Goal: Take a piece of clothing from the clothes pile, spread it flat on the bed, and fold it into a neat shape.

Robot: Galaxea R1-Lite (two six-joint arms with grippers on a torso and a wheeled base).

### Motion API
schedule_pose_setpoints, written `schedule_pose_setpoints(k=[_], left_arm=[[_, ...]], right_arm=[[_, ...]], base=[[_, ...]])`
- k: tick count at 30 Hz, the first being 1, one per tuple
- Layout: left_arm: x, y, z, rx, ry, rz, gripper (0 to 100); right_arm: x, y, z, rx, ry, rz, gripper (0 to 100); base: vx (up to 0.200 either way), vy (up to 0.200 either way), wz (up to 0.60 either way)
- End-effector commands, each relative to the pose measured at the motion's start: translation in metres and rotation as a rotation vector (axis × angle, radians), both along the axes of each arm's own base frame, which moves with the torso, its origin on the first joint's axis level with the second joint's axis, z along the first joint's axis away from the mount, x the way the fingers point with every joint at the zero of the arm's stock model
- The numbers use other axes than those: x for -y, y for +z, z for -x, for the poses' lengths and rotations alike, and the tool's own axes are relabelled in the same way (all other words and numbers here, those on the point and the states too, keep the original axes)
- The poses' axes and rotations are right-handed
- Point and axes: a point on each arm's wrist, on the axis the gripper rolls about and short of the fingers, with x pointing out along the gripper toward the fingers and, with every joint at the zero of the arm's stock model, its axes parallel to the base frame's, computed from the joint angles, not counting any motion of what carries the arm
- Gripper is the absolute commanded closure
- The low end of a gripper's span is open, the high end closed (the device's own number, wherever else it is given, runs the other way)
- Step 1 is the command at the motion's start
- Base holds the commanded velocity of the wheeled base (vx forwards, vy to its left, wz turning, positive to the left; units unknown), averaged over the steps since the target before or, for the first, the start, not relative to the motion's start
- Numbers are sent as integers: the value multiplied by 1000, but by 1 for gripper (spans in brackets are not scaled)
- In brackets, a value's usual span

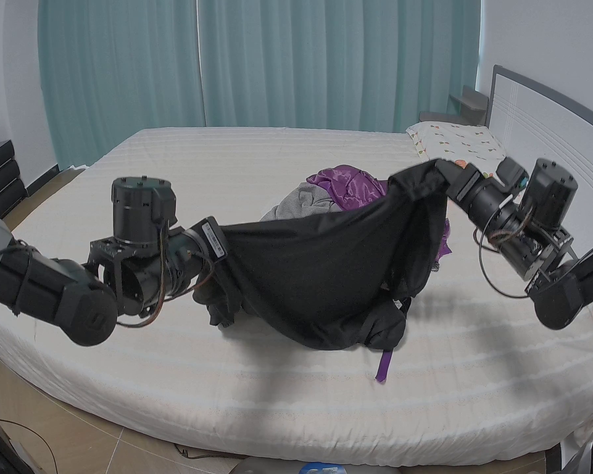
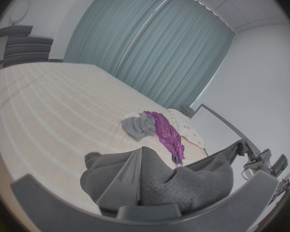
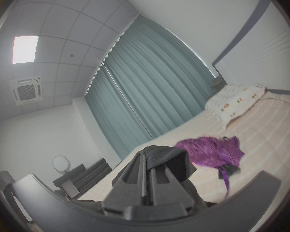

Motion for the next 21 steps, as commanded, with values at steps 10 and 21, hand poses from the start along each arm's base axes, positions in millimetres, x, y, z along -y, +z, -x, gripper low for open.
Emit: schedule_pose_setpoints(k=[10, 21], left_arm=[[-5, -46, 31, -88, -19, 18, 100], [-8, -77, 37, -180, -18, -27, 100]], right_arm=[[-4, -105, 30, -361, 37, 70, 100], [2, -115, 45, -422, 29, 73, 100]], base=[[0, 0, 0], [0, 0, 0]])
